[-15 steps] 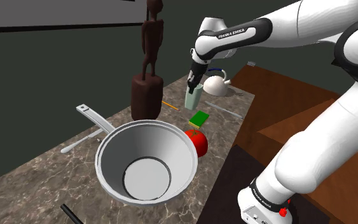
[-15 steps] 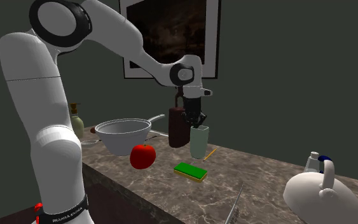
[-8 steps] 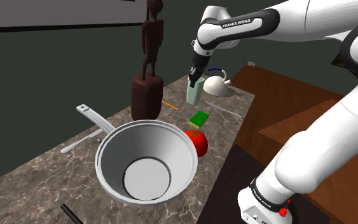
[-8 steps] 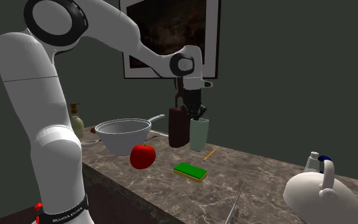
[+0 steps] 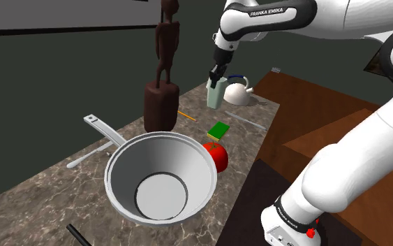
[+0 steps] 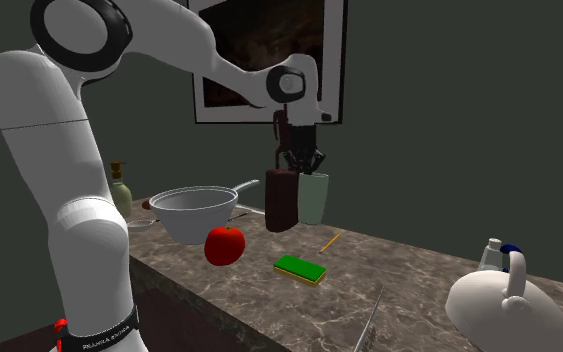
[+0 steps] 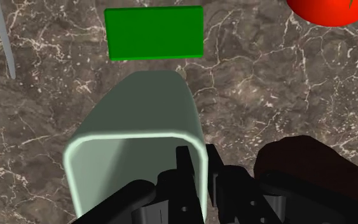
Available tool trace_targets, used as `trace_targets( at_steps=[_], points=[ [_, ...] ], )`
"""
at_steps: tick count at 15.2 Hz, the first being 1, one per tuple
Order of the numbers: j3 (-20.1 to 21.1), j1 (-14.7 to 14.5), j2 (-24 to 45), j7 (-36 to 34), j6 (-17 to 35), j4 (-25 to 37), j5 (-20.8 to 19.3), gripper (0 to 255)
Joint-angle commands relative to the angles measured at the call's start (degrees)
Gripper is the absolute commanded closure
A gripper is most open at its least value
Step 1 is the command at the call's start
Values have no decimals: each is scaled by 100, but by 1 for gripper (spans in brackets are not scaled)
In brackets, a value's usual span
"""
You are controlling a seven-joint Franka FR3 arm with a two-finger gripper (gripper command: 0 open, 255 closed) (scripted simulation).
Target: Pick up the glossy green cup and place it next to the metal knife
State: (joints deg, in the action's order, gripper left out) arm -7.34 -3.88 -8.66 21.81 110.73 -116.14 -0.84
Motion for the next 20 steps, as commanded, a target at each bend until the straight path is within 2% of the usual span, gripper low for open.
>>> trace_targets(
  at_steps=[1, 15, 20],
  points=[
    [-6, 4, -12, 13, -160, 149, -1, 255],
    [3, -3, 20, 14, -1220, 1240, 7, 255],
    [396, -288, -18, -662, -981, 959, 25, 255]
  ],
)
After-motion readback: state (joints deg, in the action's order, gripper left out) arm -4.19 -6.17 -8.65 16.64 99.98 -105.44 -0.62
